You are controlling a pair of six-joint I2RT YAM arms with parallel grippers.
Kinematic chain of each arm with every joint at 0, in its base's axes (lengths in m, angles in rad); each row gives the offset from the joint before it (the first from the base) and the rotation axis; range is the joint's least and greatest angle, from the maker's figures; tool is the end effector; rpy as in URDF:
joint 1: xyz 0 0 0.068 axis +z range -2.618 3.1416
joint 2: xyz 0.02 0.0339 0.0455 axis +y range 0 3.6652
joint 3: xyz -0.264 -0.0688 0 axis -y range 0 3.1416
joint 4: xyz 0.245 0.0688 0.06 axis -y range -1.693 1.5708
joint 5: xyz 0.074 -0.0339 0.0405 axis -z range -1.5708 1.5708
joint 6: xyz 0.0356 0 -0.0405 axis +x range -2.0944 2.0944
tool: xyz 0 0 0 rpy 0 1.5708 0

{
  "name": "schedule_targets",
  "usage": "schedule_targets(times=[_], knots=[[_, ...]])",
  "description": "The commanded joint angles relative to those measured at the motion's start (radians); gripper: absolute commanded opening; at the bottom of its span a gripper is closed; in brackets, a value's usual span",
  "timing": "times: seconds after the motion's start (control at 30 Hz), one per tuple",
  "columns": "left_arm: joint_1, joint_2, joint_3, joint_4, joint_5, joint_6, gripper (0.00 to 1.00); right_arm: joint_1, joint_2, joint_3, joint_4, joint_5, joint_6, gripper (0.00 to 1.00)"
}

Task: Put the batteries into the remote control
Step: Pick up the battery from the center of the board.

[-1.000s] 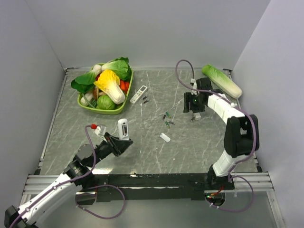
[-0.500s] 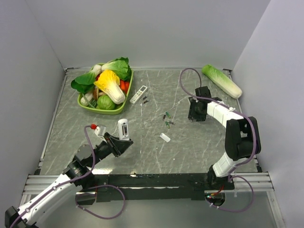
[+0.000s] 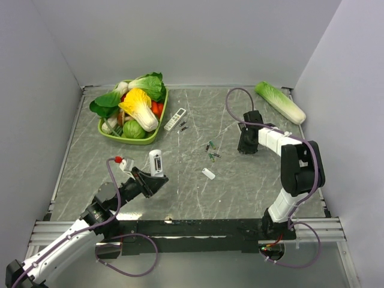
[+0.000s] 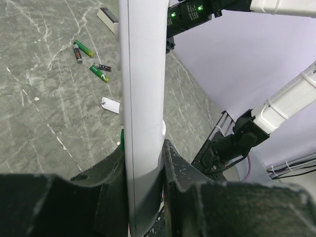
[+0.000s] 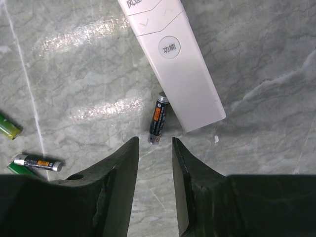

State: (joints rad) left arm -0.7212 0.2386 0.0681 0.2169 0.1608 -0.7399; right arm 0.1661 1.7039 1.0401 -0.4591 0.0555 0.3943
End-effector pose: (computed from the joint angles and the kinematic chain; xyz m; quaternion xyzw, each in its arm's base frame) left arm 0.0895 -0.0862 0.1985 0.0517 0.6888 -0.5224 0.5000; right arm 0.3282 0.0530 0.1727 0.1171 0.9676 0.0354 0.2208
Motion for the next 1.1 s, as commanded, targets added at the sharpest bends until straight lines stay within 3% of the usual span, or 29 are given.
schedule_targets(times=[0.0, 0.5, 0.67, 0.87, 1.07], knots=[[0.002, 0.002, 0.013, 0.070, 0.016, -0.003, 0.01, 0.015, 0.039, 0.025, 0.022, 0.046, 0.025, 0.39], [0.002, -0.019, 0.012, 0.049, 0.011, -0.006, 0.01, 0.039, 0.068, 0.041, 0.002, 0.090, 0.038, 0.35], [0.003, -0.024, 0.016, 0.041, 0.013, -0.006, 0.01, 0.039, 0.069, 0.043, -0.001, 0.090, 0.037, 0.27], [0.003, -0.028, 0.010, 0.038, 0.014, -0.013, 0.01, 0.059, 0.057, 0.031, 0.013, 0.075, 0.015, 0.09], [0.003, 0.016, 0.004, 0.087, 0.022, -0.018, 0.01, 0.156, -0.016, 0.035, -0.001, 0.084, -0.040, 0.05]])
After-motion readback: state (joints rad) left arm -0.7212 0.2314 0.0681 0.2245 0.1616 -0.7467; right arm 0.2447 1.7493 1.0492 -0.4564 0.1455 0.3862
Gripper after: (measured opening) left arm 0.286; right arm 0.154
